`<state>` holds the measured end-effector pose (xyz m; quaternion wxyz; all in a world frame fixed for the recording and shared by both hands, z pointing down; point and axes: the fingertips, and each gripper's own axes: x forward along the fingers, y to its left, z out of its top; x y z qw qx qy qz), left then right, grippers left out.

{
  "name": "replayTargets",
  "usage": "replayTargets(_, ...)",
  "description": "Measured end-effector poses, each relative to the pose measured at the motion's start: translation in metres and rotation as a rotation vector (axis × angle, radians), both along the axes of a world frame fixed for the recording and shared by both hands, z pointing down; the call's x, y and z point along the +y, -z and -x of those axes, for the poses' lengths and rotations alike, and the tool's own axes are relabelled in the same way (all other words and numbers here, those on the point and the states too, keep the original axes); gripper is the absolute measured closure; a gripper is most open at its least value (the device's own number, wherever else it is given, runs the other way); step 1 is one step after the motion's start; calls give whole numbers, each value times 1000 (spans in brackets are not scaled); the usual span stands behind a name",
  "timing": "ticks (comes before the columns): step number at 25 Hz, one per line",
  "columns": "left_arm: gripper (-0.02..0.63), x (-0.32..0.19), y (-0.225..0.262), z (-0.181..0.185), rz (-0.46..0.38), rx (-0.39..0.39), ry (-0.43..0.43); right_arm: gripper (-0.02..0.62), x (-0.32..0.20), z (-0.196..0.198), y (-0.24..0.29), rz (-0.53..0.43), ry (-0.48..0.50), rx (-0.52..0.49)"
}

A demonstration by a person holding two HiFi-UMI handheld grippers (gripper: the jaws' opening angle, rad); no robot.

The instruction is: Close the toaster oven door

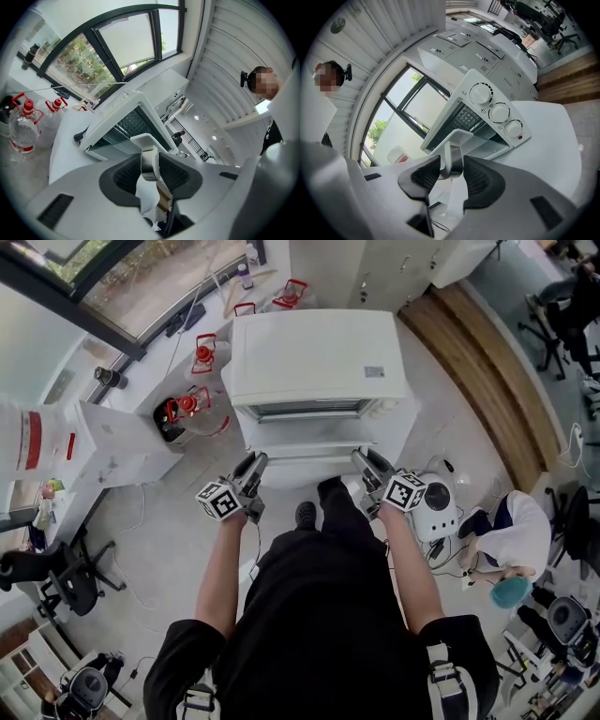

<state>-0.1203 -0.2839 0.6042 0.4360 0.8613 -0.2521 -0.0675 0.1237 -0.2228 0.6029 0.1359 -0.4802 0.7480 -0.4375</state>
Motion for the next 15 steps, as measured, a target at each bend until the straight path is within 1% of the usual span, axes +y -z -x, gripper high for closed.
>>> replayTargets(4,471,-3,8,-1,18,40,23,425,-3,-1,8,-14,6,-16)
replayTargets(8,471,-14,15,-1,20,75,47,425,-13,-2,16,-53,-7,-30)
replayTargets(15,465,-33,27,-5,-26,92,91,425,-32,-9,27,-83,-24,-77)
